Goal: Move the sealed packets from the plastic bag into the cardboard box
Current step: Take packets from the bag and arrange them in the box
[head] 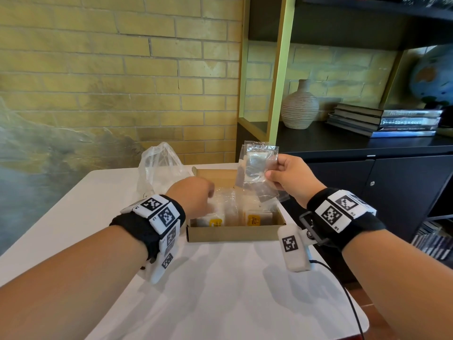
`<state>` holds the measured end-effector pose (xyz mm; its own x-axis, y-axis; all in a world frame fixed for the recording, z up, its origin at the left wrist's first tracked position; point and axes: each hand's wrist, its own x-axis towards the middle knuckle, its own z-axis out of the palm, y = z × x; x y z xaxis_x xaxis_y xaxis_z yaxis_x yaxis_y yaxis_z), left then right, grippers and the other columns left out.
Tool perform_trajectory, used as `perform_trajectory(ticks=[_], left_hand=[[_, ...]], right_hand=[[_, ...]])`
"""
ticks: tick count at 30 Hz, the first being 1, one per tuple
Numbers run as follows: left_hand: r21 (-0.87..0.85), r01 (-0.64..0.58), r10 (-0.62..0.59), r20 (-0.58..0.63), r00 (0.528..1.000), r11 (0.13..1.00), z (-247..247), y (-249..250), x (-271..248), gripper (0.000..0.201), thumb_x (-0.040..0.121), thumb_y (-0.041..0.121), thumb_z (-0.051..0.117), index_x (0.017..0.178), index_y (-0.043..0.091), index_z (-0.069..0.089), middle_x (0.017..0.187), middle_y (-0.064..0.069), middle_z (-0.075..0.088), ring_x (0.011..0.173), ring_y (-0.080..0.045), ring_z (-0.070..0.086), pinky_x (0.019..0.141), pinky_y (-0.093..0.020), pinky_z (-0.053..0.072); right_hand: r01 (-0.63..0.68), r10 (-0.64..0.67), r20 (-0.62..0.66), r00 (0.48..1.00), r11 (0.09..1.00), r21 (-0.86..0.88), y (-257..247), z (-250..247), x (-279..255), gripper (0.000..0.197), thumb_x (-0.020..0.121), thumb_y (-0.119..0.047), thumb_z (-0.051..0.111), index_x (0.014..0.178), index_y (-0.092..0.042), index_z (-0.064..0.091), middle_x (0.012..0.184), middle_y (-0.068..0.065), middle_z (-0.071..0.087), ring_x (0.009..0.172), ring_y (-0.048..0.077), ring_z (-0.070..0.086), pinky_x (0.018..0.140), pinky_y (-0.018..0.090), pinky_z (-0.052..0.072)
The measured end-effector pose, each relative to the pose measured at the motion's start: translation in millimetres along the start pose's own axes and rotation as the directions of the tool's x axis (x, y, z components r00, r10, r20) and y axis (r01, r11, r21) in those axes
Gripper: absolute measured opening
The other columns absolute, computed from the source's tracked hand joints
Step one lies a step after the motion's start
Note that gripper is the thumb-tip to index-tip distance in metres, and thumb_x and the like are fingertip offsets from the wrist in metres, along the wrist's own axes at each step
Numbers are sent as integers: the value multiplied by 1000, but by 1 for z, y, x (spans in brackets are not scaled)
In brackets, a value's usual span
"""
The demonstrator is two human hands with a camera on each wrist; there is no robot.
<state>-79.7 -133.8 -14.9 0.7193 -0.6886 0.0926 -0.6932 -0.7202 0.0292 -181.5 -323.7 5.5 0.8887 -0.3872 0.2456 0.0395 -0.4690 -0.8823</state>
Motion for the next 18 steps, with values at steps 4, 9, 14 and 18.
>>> perform_trajectory(ticks=[4,9,14,18], left_hand=[[-522,-16,-41,-97,994,853,-9,9,1,55,85,46,61,131,21,46,116,4,53,98,-12,51,80,-24,41],[-881,-32,-32,-54,998,473,-16,24,1,62,85,34,64,137,29,31,107,5,54,97,-13,58,81,-24,46],[-976,24,-82,6,997,218,-18,27,1,17,90,17,59,104,24,52,108,-7,61,91,-17,63,67,-28,55],[-970,-5,-150,-43,988,244,-20,27,2,10,92,15,57,99,21,54,99,-4,60,83,-14,60,60,-23,51]], right_hand=[[29,-32,64,997,999,42,-2,5,0,23,88,5,54,89,-18,60,77,5,62,60,4,59,57,15,50],[44,-72,150,986,981,187,-10,16,-1,33,88,12,49,93,-18,61,66,-8,64,61,4,59,61,18,47],[54,-65,56,996,983,177,-13,24,4,18,86,7,55,99,-5,59,76,10,51,71,21,49,75,35,48],[12,-19,34,999,981,192,-13,29,6,19,87,-4,61,102,-15,59,68,-3,54,64,10,53,67,25,50]])
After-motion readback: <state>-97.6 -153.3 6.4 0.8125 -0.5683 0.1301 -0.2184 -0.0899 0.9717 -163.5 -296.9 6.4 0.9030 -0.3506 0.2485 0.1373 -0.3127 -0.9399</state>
